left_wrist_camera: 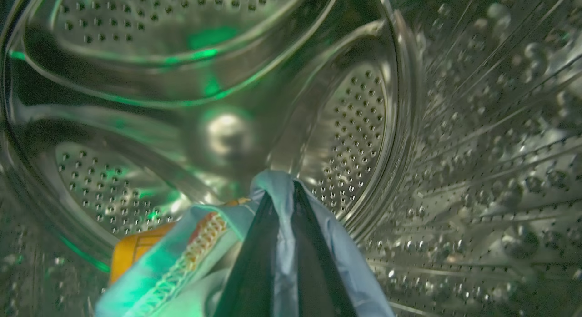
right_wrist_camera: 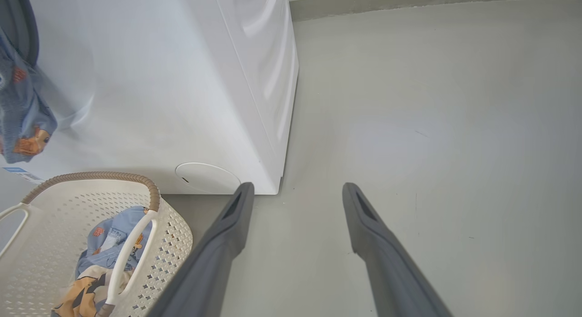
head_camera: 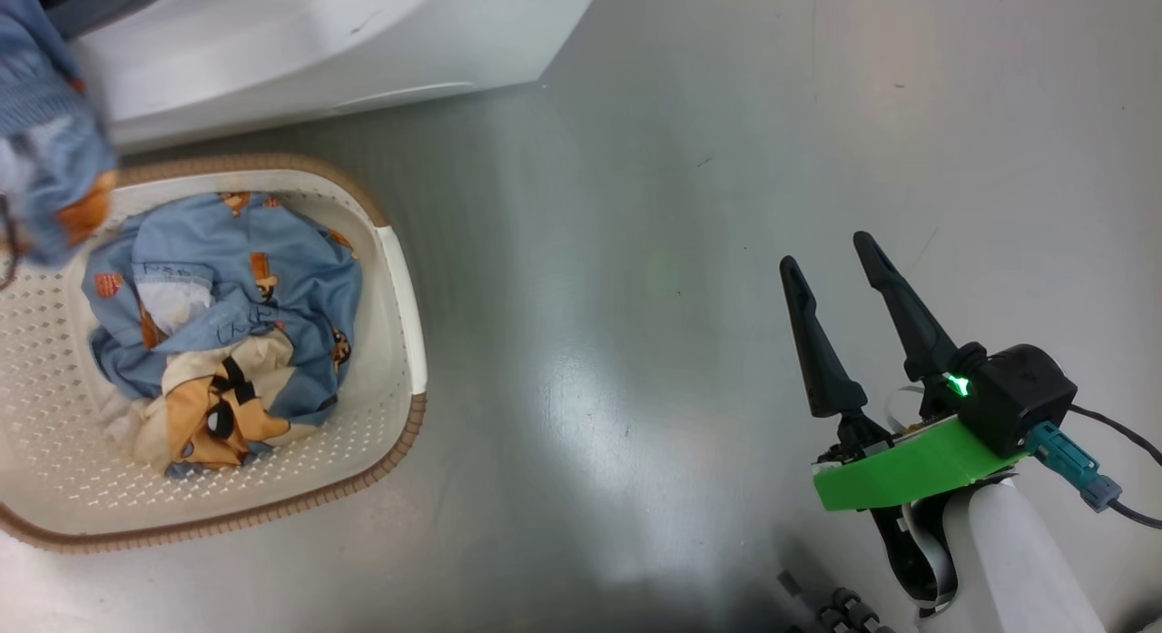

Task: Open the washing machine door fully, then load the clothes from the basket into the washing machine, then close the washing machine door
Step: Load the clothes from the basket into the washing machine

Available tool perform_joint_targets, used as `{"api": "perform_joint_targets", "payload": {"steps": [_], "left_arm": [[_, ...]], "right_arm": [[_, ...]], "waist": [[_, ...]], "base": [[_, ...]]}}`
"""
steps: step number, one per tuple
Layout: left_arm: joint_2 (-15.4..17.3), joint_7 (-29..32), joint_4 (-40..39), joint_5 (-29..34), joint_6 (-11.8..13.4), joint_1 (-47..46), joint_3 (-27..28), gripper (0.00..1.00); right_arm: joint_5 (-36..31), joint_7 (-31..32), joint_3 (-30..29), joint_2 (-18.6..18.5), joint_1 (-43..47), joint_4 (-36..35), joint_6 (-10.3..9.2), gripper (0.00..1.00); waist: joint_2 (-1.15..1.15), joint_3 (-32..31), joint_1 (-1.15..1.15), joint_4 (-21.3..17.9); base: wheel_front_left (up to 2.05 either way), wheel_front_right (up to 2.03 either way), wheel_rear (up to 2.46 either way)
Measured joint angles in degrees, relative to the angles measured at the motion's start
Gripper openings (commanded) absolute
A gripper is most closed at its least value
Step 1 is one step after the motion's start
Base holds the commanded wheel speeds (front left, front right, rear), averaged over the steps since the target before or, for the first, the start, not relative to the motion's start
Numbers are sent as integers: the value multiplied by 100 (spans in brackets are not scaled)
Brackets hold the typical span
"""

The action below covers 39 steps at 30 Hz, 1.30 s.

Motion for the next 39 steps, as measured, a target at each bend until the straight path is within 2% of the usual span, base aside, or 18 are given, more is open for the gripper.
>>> {"api": "perform_joint_targets", "payload": {"steps": [4, 5, 6, 7, 23, 39], "left_arm": [[-30, -1, -56, 76, 2, 294, 127, 0], [-35, 0, 31, 77, 4, 400, 137, 11], [-51, 0, 138, 76, 5, 483, 149, 84], [-70, 0, 223, 77, 9, 534, 162, 100], [-310, 0, 400, 119, 25, 932, 167, 100], [-689, 0, -454, 73, 25, 1914, 240, 100]], "right_arm": [[0, 0, -1, 0, 0, 25, 0, 100], [1, 0, -1, 0, 0, 34, 0, 100], [7, 0, -2, -1, 0, 44, 0, 100], [7, 0, -1, 0, -1, 52, 0, 100], [5, 0, -170, -1, -36, 85, 0, 100], [-11, 0, -312, -7, -34, 148, 0, 100]], "waist": [[0, 4, 0, -5], [0, -7, 0, -3], [0, -18, 0, 2], [0, -30, 0, 7], [0, -305, 0, 190], [0, -716, 0, 626]], "base": [[0, 0, 0], [0, 0, 0], [0, 0, 0], [0, 0, 0], [0, 0, 0], [0, 0, 0]]}}
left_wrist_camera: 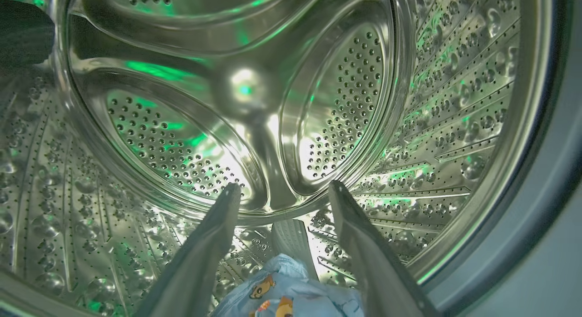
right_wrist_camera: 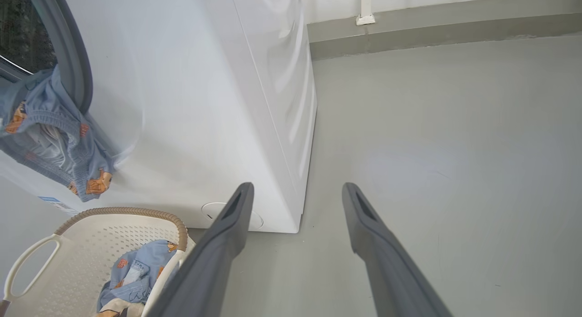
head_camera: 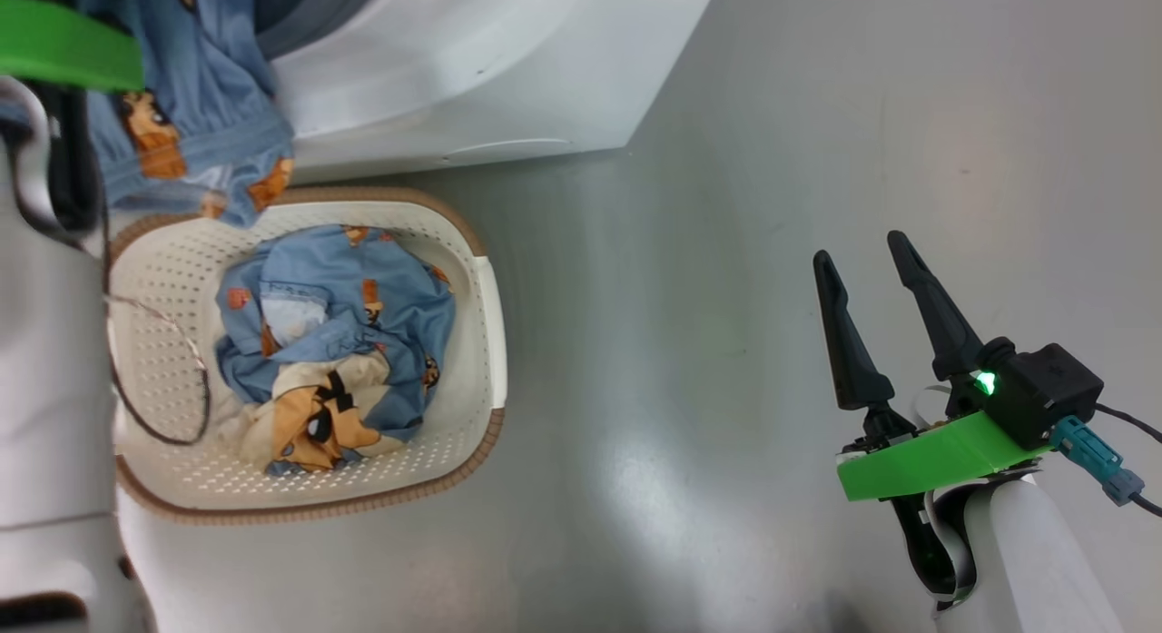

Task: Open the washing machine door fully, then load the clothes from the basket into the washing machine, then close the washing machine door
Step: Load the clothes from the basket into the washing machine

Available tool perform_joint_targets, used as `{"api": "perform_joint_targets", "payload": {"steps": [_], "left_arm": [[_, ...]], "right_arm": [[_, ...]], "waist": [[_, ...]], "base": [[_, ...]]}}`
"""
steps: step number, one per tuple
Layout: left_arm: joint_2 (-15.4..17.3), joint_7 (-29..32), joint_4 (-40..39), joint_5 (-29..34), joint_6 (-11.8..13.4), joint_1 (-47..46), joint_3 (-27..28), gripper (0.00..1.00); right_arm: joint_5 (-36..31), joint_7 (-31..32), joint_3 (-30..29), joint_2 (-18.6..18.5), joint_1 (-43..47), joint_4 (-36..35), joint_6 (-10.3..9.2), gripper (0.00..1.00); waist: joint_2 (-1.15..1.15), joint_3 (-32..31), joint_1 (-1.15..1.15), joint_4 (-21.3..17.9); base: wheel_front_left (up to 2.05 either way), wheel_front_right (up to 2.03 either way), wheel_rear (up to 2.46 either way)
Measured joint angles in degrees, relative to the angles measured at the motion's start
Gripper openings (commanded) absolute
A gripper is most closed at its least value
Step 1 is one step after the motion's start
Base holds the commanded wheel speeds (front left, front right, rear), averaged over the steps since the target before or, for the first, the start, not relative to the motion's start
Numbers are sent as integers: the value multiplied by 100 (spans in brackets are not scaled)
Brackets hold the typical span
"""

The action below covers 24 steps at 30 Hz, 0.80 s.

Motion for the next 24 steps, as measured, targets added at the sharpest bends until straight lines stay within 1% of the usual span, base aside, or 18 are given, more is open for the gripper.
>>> {"api": "perform_joint_targets", "payload": {"steps": [5, 15, 18, 19, 24], "left_arm": [[-164, 0, -402, -45, 0, 459, 96, 100], [-338, 0, -1338, -36, 2, 1631, 208, 100], [-398, 0, -1672, 105, 70, 2079, 211, 100], [-450, 0, -1896, 136, 82, 2360, 225, 100], [-564, 0, -2247, 136, 89, 2841, 283, 100]], "right_arm": [[-1, 0, -5, -2, 2, 21, 0, 100], [-1, 0, -46, -8, 6, 37, 0, 100], [-1, 0, -64, -13, 7, 38, 0, 100], [-1, 0, -64, -14, 8, 37, 0, 100], [-1, 0, -62, -16, 8, 37, 0, 100]], "waist": [[0, -122, 0, 119], [0, -246, 0, 260], [0, -256, 0, 302], [0, -269, 0, 328], [0, -284, 0, 353]], "base": [[0, 0, 0], [0, 0, 0], [0, 0, 0], [0, 0, 0], [0, 0, 0]]}}
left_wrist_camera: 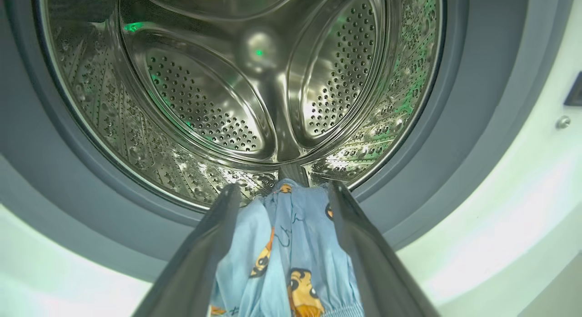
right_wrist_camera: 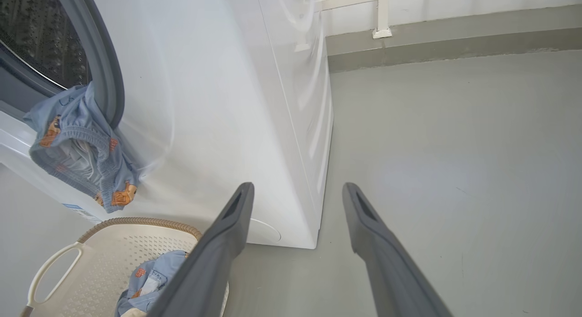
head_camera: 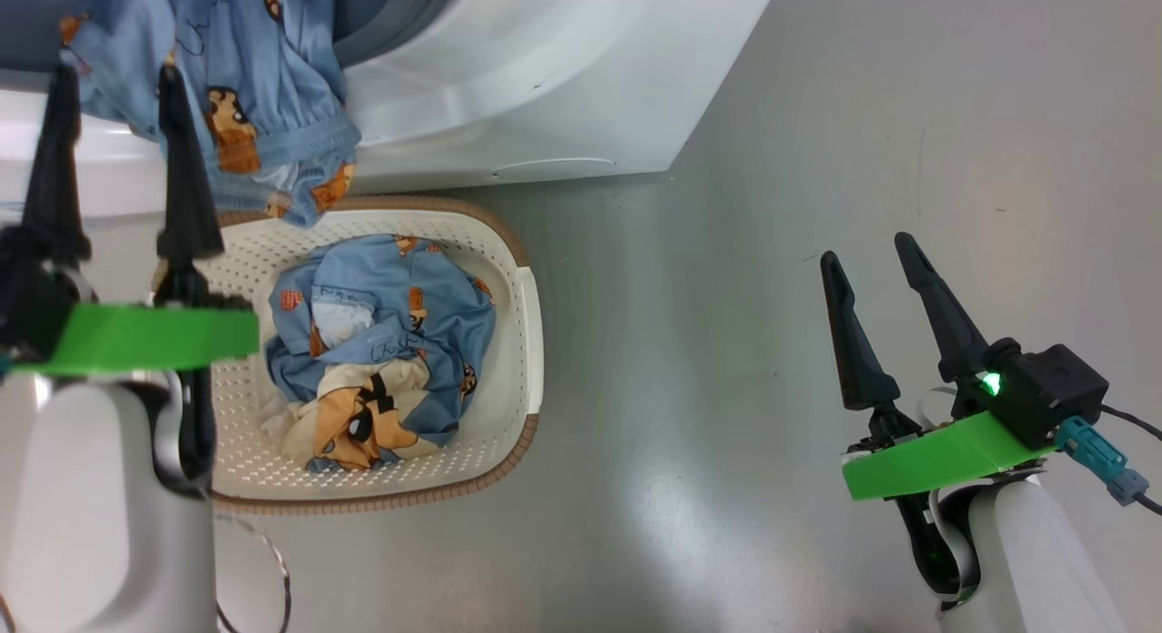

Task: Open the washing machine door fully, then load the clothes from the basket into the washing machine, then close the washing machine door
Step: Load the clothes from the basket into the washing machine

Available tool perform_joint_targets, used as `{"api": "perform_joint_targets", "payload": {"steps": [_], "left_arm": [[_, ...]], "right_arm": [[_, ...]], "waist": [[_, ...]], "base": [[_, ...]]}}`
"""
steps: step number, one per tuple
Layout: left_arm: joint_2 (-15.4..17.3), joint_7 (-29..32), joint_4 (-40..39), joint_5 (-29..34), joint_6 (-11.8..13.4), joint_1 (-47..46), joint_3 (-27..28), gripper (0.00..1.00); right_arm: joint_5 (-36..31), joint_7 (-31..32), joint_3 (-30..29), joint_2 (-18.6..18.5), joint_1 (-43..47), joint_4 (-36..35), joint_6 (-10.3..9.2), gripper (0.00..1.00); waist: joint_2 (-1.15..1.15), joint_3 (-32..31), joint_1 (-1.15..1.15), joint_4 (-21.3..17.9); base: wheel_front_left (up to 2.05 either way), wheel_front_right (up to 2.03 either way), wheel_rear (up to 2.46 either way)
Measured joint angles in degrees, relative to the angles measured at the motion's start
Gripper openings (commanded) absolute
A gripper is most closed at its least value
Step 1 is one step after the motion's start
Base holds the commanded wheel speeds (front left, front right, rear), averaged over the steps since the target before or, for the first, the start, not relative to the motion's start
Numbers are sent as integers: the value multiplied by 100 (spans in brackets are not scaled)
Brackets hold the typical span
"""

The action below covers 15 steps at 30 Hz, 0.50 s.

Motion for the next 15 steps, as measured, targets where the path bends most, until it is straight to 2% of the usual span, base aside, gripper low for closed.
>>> {"api": "perform_joint_targets", "payload": {"steps": [6, 15], "left_arm": [[-64, 0, -313, 34, 46, 709, 76, 100], [-155, 0, -368, 23, 74, 1499, 99, 100]], "right_arm": [[-43, 0, 5, -3, 1, -9, 0, 100], [-53, 0, 8, -3, 2, -8, 0, 100]], "waist": [[0, 11, 0, 17], [0, 9, -1, 45]], "base": [[0, 0, 0], [0, 0, 0]]}}
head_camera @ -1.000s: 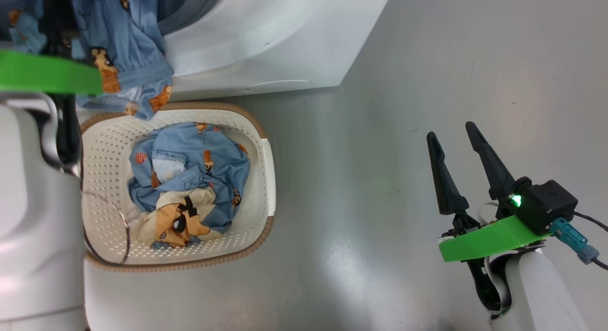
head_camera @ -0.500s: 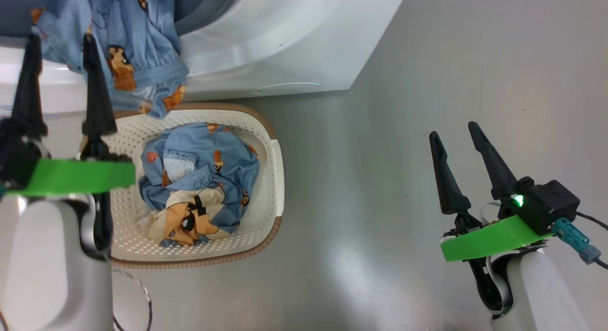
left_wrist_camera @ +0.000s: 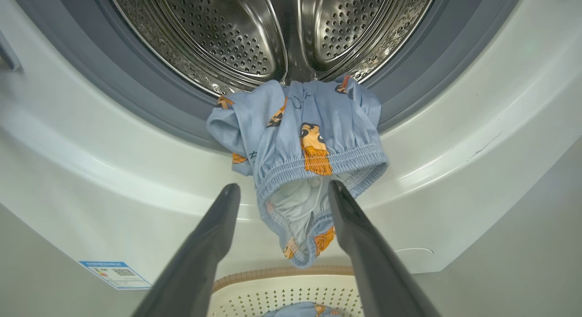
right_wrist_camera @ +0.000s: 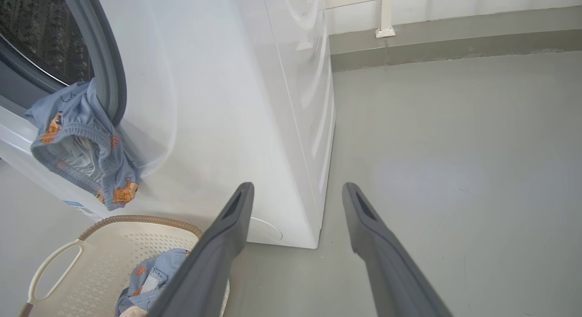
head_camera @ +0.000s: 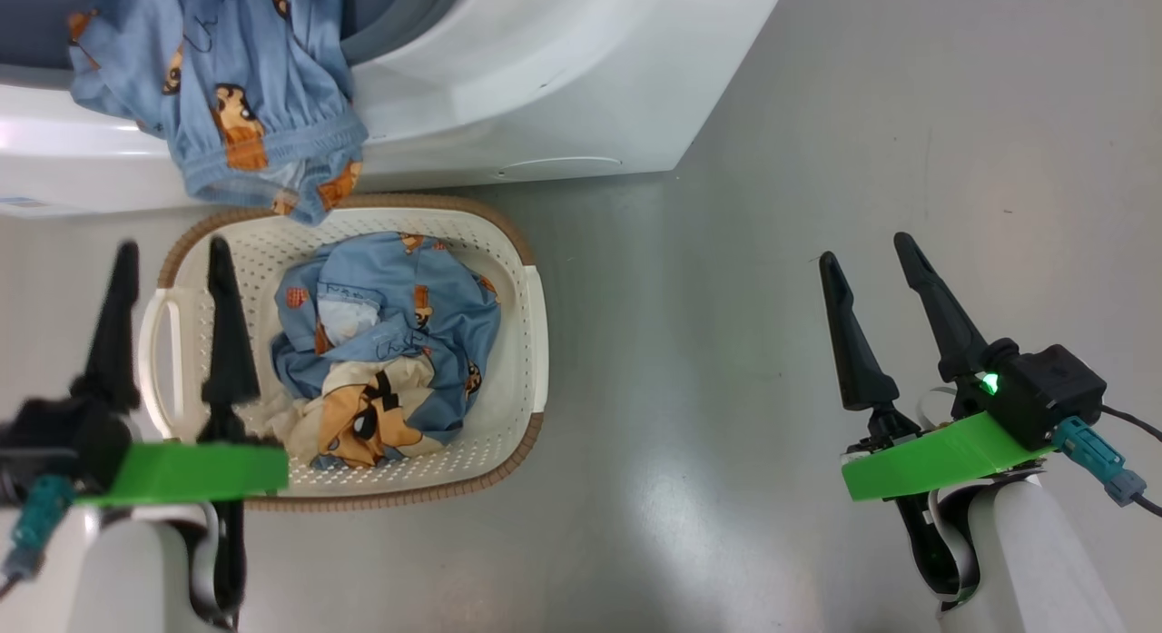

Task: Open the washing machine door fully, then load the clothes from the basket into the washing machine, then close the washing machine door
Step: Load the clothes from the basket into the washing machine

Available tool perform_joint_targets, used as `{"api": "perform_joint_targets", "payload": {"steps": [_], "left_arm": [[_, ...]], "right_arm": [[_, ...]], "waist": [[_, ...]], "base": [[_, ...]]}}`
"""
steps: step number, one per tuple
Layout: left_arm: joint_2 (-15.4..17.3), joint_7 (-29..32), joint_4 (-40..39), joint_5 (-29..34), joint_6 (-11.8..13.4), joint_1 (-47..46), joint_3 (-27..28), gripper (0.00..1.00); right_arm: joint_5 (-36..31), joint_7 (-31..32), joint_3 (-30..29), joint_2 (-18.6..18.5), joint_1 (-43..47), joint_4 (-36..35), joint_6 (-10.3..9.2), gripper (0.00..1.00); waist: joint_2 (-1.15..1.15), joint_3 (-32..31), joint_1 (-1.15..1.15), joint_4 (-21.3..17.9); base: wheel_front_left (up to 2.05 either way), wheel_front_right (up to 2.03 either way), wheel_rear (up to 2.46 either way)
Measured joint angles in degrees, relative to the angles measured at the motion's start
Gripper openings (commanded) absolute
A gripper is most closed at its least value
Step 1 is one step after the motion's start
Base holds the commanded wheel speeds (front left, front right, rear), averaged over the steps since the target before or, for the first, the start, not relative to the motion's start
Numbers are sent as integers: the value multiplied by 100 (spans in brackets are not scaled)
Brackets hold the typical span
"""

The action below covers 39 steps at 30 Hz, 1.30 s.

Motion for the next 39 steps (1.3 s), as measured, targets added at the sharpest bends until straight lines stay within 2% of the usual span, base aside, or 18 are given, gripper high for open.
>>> {"api": "perform_joint_targets", "payload": {"steps": [16, 31, 39], "left_arm": [[-45, 1, -135, -140, 211, 936, -5, 100], [-46, 1, -204, -270, 343, 1050, -71, 100], [-47, 2, 137, -422, 348, 724, -287, 100]], "right_arm": [[-37, 0, 27, -1, 1, 27, 0, 100], [-37, 0, 25, -1, 2, 53, 0, 100], [-36, 0, 34, -2, 1, 52, 0, 100]], "waist": [[0, -53, 0, 43], [0, -77, 0, 30], [0, -1, 0, 24]], "base": [[0, 0, 0], [0, 0, 0], [0, 0, 0]]}}
